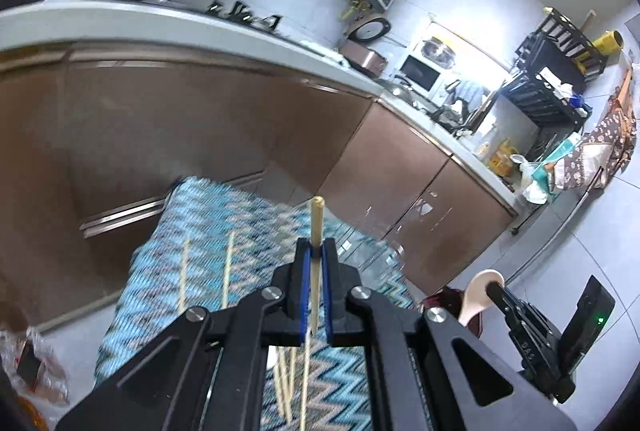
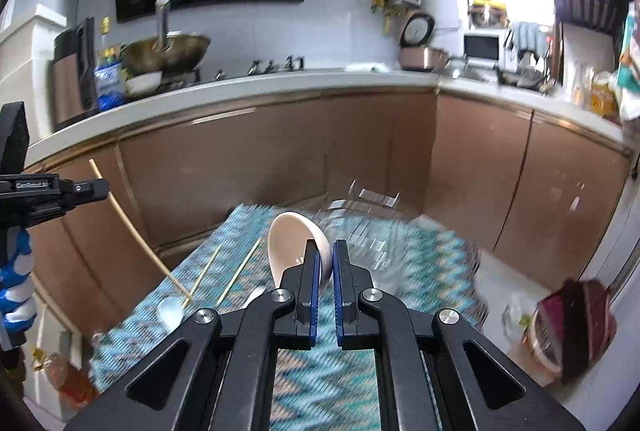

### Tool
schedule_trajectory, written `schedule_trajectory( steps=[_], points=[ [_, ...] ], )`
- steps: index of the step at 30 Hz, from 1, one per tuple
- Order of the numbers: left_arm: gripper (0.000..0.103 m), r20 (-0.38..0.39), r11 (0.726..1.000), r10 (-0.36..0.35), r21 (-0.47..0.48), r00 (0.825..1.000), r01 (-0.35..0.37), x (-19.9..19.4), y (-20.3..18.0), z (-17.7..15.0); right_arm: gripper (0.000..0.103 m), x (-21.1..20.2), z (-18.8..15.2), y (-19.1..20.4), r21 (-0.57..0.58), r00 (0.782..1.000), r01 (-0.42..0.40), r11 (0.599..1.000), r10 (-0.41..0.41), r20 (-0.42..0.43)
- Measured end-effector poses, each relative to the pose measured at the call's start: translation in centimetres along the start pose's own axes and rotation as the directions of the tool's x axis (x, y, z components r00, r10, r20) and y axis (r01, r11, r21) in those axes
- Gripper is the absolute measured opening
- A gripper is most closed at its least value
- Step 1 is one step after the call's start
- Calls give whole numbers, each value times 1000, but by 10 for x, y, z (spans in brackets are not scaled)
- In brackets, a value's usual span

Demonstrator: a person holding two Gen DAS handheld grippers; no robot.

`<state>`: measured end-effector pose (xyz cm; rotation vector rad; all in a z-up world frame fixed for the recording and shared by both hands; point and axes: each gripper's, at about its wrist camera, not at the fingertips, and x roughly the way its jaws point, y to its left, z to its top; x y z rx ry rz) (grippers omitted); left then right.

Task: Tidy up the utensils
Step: 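Carry the pink spoon in the right tool while the left tool carries the chopstick to the wire holder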

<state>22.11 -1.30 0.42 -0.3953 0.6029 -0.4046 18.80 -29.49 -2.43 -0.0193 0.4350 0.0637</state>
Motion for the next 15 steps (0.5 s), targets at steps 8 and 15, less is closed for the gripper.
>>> schedule_trajectory(
  steps=[8, 15],
  points=[
    [5, 42, 995, -77, 60, 996, 74, 69, -59, 57, 6, 52, 53, -14, -43, 984, 112, 993, -105, 142],
    [5, 23, 988, -60, 145, 998, 56, 158, -98, 64, 6, 113, 59, -32, -59, 954, 237, 970, -220, 202]
  ],
)
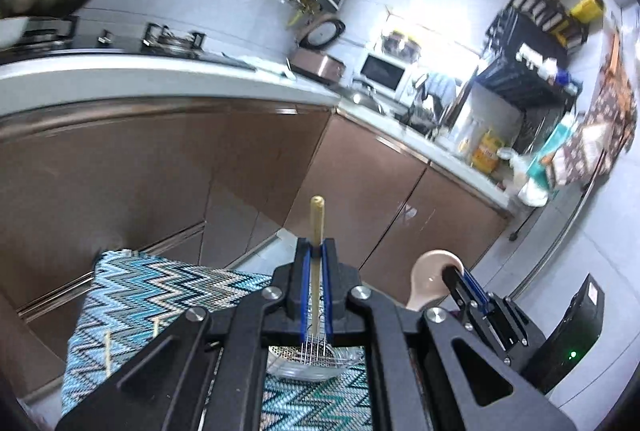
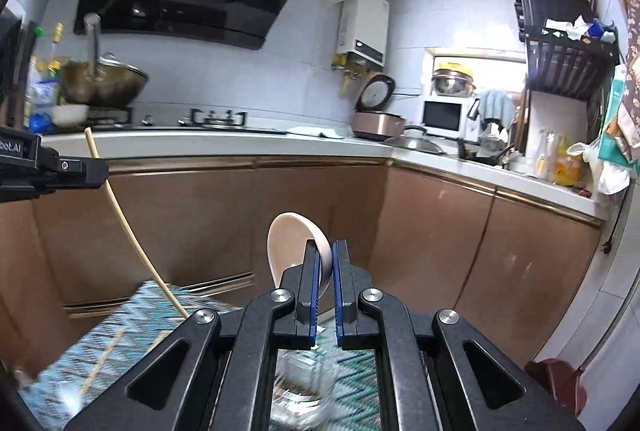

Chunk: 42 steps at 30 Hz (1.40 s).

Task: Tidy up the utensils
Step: 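Carry the pink spoon in the right tool while the left tool carries the chopstick to the wire holder, then open the right tool dropping the spoon into the holder while the left tool releases the chopstick there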

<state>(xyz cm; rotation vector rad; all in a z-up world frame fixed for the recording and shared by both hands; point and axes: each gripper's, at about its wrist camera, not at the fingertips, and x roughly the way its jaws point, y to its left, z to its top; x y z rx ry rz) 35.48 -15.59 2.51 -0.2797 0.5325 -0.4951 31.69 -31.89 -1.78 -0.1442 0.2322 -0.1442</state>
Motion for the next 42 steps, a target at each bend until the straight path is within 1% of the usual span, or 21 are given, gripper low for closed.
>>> schedule_trajectory(
  steps=[3, 7, 12, 16, 17, 18, 19, 20, 21, 22, 23, 24, 25, 26, 28, 31, 33, 35, 39, 41, 42],
  points=[
    [5, -47, 999, 20, 27, 999, -19, 45, -5, -14, 7, 28, -19, -1, -3, 1000, 28, 1000, -28, -8],
    [5, -83, 997, 65, 55, 994, -60, 90, -2, -38, 7, 50, -48, -2, -12, 999, 44, 999, -45, -12],
    [5, -123, 994, 96, 71, 988, -88, 124, 7, -64, 7, 69, -77, 3, -17, 998, 50, 999, -51, -25],
    [5, -137, 991, 114, 91, 984, -102, 134, 12, -77, 8, 72, -92, 4, -5, 999, 27, 1000, -27, -44],
    [7, -136, 990, 115, 94, 984, -103, 134, 13, -80, 11, 72, -95, 4, -5, 999, 22, 1000, -22, -49],
    [7, -136, 991, 111, 96, 985, -98, 133, 13, -81, 19, 70, -97, 5, -8, 999, 22, 1000, -22, -48],
    [7, -137, 991, 105, 98, 985, -92, 131, 12, -81, 34, 69, -99, 5, -5, 999, 19, 1000, -19, -50],
    [7, -136, 991, 102, 100, 985, -89, 128, 11, -80, 38, 67, -99, 5, 0, 999, 16, 1000, -16, -52],
    [8, -133, 991, 97, 101, 986, -84, 124, 10, -79, 42, 63, -99, 4, 7, 999, 17, 1000, -16, -51],
    [13, -130, 992, 89, 104, 987, -75, 118, 9, -78, 44, 60, -98, 4, 8, 998, 20, 1000, -20, -52],
    [21, -126, 992, 83, 104, 989, -70, 113, 8, -77, 44, 56, -97, 4, 8, 998, 25, 1000, -24, -52],
    [26, -120, 993, 77, 102, 990, -65, 107, 6, -75, 45, 53, -97, 4, 9, 998, 27, 1000, -27, -52],
    [34, -108, 993, 70, 103, 992, -59, 98, 4, -73, 47, 46, -94, 2, 14, 998, 30, 999, -29, -50],
    [36, -97, 993, 68, 107, 993, -58, 91, 2, -71, 49, 41, -92, 1, 18, 998, 34, 999, -33, -46],
    [36, -79, 991, 65, 119, 995, -55, 71, -4, -67, 52, 24, -85, -3, 32, 999, 44, 998, -43, -32],
    [36, -44, 990, 59, 133, 997, -53, 33, -11, -59, 54, -4, -72, -7, 40, 999, 54, 998, -54, -9],
    [36, -10, 988, 61, 141, 998, -59, 5, -13, -53, 57, -33, -58, -12, 44, 998, 63, 997, -64, 28],
    [36, 23, 987, 65, 143, 998, -68, -27, -13, -48, 64, -56, -46, -15, 50, 996, 67, 996, -70, 58],
    [36, 87, 985, 81, 144, 993, -93, -89, -10, -43, 86, -112, -17, -16, 62, 989, 64, 996, -72, 133],
    [36, 114, 984, 88, 143, 990, -104, -119, -8, -41, 92, -135, -3, -13, 60, 984, 57, 997, -67, 165],
    [36, 126, 984, 91, 142, 988, -109, -134, -6, -41, 98, -150, 4, -10, 57, 981, 52, 997, -61, 186]
  ],
)
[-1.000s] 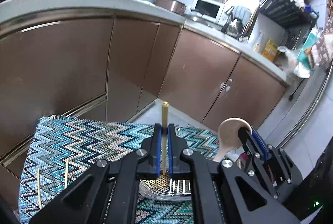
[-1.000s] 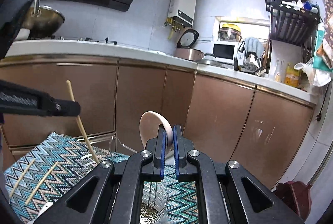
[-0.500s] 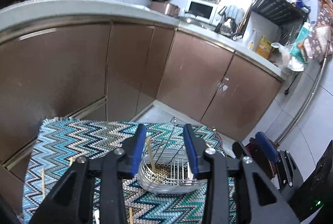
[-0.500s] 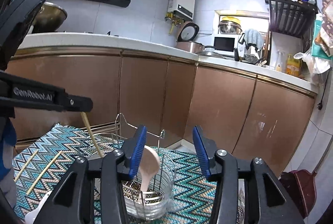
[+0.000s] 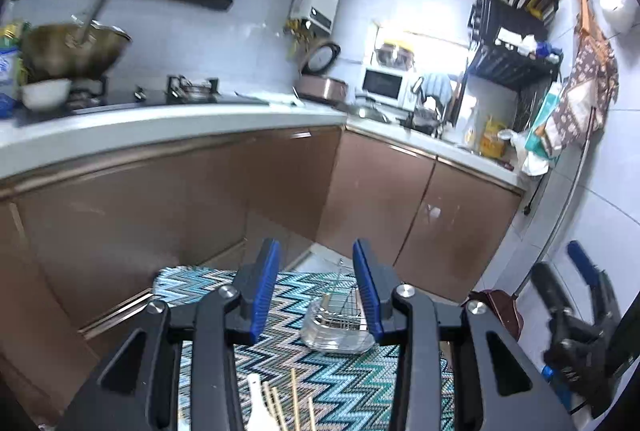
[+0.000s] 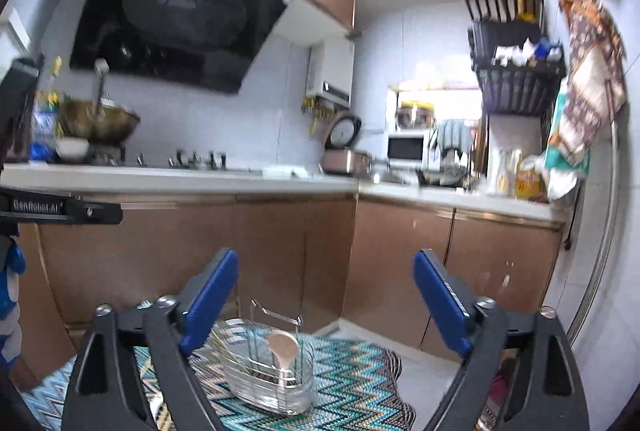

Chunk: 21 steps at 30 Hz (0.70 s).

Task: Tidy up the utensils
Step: 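Open the right tool dropping the spoon into the holder while the left tool releases the chopstick there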

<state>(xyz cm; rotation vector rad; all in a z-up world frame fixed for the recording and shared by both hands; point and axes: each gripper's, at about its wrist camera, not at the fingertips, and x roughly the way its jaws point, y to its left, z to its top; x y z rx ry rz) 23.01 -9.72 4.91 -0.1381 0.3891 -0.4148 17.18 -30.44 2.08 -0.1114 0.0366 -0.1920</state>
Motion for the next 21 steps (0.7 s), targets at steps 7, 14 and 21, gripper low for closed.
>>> schedule_trajectory(
  steps=[7, 14, 21],
  points=[
    [36, 70, 999, 41, -15, 997, -40, -89, 27, 3, 103, -67, 46, 21, -13, 994, -52, 999, 53, 100],
    [36, 67, 997, 56, -49, 996, -52, -139, 52, -6, 103, -108, 64, 44, -27, 980, -133, 991, 135, 143],
    [36, -34, 996, 25, -84, 999, -28, -126, 71, -27, 103, -96, 48, 57, -22, 979, -205, 979, 205, -2]
  ],
)
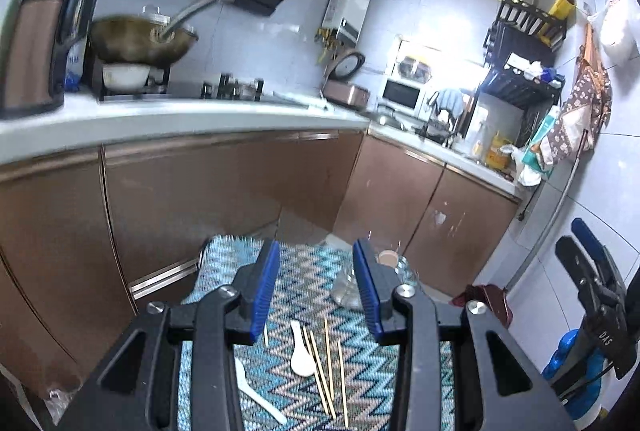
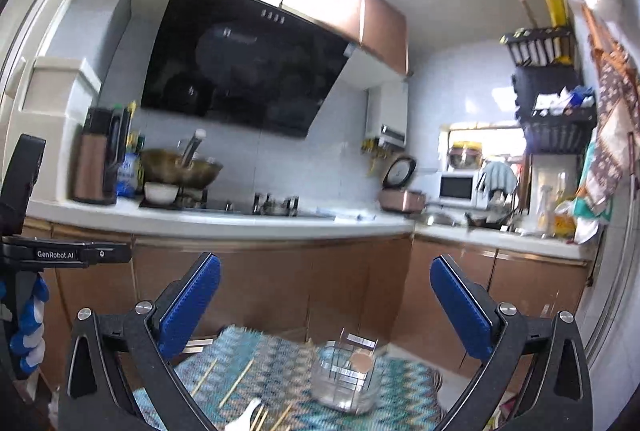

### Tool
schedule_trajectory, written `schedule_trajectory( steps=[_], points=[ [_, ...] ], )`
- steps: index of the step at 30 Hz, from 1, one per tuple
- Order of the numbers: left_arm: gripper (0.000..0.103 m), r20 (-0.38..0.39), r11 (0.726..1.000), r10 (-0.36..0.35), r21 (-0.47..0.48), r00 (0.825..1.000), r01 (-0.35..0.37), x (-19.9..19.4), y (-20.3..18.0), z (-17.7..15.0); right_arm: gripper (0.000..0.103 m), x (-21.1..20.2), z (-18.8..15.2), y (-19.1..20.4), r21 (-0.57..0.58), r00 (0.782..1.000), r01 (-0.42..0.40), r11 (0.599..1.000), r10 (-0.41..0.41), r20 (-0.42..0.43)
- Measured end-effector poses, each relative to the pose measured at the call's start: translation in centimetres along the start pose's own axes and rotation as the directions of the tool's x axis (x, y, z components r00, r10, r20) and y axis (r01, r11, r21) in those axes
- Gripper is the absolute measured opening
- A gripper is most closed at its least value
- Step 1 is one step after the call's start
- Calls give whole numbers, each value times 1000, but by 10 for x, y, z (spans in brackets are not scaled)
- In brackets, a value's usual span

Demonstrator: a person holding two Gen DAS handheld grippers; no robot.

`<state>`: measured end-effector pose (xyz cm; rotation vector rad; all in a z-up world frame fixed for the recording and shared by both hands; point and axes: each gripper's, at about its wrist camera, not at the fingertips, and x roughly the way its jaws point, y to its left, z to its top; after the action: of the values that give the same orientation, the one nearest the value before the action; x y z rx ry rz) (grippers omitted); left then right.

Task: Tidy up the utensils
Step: 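Open the right tool dropping the spoon into the holder while the left tool releases the chopstick there, then grasp a white ceramic spoon with the left tool while the right tool grasps a chopstick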

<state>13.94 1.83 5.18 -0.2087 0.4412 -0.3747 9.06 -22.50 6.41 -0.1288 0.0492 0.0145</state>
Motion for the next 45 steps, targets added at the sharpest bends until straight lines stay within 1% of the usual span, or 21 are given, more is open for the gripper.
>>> schedule_trajectory(
  steps=[3, 6, 8, 10, 11, 12, 13, 14, 16, 17, 19, 21, 23, 24, 27, 30, 33, 39, 41, 43, 45],
  points=[
    [36, -58, 1000, -6, -24, 998, 4, 20, 10, -11, 103, 13, -15, 3, 12, 997, -39, 999, 40, -71],
    [36, -129, 999, -16, -47, 992, 10, 45, 19, -25, 103, 34, -38, 3, 55, 982, -82, 995, 90, -166],
    [36, -186, 998, -25, -60, 982, 14, 66, 22, -34, 100, 50, -57, 0, 94, 962, -111, 989, 131, -242],
    [36, -242, 997, -34, -72, 970, 17, 87, 26, -42, 89, 70, -78, -3, 132, 932, -132, 982, 169, -321],
    [36, -269, 997, -40, -79, 962, 20, 97, 27, -47, 86, 78, -87, -4, 148, 918, -140, 979, 184, -351],
    [36, -298, 996, -48, -88, 953, 22, 108, 30, -53, 81, 85, -96, -5, 165, 902, -147, 975, 200, -381],
    [36, -329, 995, -56, -97, 943, 26, 119, 32, -58, 76, 98, -111, -6, 193, 874, -159, 968, 229, -429],
    [36, -362, 994, -65, -106, 930, 29, 132, 33, -64, 73, 107, -122, -6, 211, 852, -169, 963, 250, -460],
    [36, -427, 992, -81, -124, 901, 30, 157, 36, -78, 63, 127, -147, -6, 257, 794, -185, 948, 299, -529],
    [36, -454, 991, -86, -129, 887, 31, 167, 37, -84, 60, 134, -157, -6, 277, 771, -188, 942, 316, -553],
    [36, -512, 990, -97, -136, 854, 31, 190, 40, -97, 48, 154, -184, -6, 330, 708, -193, 924, 364, -605],
    [36, -562, 988, -107, -155, 820, 23, 214, 42, -108, 42, 169, -204, -5, 361, 663, -190, 913, 391, -638],
    [36, -601, 984, -121, -178, 790, 15, 235, 44, -118, 41, 185, -226, -5, 398, 610, -185, 899, 422, -670],
    [36, -615, 983, -122, -182, 779, 11, 244, 46, -122, 39, 191, -233, -5, 411, 591, -184, 893, 434, -679],
    [36, -653, 982, -124, -189, 747, -2, 269, 47, -131, 36, 211, -261, 1, 440, 522, -172, 882, 460, -718],
    [35, -689, 983, -118, -182, 715, -13, 292, 46, -138, 28, 234, -281, 3, 462, 462, -155, 873, 478, -747],
    [35, -716, 984, -110, -174, 689, -23, 311, 45, -142, 27, 251, -293, 5, 467, 421, -139, 873, 479, -770],
    [35, -763, 988, -88, -150, 641, -43, 343, 44, -153, 26, 275, -310, 3, 465, 359, -111, 878, 472, -805],
    [35, -774, 988, -81, -145, 628, -51, 351, 44, -156, 25, 280, -313, 6, 460, 342, -110, 881, 468, -815],
    [31, -783, 988, -81, -146, 617, -56, 357, 46, -159, 24, 285, -317, 8, 455, 324, -115, 883, 466, -823],
    [30, -791, 988, -77, -143, 607, -61, 362, 46, -162, 23, 288, -318, 11, 446, 317, -123, 886, 461, -829]
  ],
)
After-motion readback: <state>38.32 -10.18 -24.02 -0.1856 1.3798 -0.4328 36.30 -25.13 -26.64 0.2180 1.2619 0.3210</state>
